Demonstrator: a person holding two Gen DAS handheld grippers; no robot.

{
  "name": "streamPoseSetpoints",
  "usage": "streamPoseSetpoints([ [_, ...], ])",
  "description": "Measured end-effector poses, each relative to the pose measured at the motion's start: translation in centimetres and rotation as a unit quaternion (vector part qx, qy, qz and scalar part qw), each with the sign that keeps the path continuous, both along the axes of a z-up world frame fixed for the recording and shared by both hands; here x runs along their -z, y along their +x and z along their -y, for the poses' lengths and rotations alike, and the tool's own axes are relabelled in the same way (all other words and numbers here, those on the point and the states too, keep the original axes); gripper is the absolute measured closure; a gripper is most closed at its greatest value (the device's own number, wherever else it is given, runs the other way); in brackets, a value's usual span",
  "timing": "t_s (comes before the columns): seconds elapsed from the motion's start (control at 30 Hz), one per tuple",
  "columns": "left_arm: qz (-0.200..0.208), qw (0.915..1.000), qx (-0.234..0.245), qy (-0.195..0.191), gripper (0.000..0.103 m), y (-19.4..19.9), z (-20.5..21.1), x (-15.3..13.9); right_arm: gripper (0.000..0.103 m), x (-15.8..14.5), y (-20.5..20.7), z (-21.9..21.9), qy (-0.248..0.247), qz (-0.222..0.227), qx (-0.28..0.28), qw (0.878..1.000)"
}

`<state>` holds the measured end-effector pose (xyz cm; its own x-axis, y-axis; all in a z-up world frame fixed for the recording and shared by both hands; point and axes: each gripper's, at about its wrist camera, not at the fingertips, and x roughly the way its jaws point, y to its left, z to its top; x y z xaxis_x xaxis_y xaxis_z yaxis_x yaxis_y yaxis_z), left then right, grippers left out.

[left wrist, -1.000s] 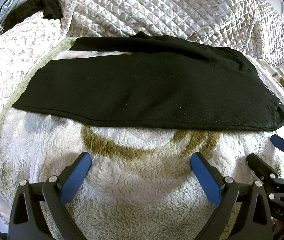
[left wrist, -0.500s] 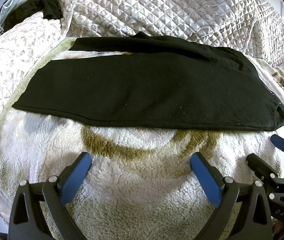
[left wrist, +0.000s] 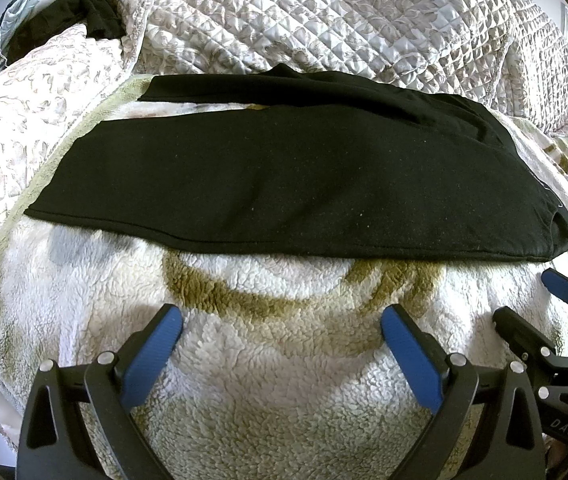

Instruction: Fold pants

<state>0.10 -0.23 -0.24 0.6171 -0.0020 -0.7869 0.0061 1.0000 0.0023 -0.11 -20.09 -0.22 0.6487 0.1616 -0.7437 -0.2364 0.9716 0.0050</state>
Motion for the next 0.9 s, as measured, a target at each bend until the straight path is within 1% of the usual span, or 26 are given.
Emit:
streamPoseSetpoints([
  [0.9,0.002,1.0000,0.000,0.000,0.002,0.24,-0.12,-0.07,0.020,-0.18,0.07,-0.14,-0.003,-0.002,-0.004,1.000],
])
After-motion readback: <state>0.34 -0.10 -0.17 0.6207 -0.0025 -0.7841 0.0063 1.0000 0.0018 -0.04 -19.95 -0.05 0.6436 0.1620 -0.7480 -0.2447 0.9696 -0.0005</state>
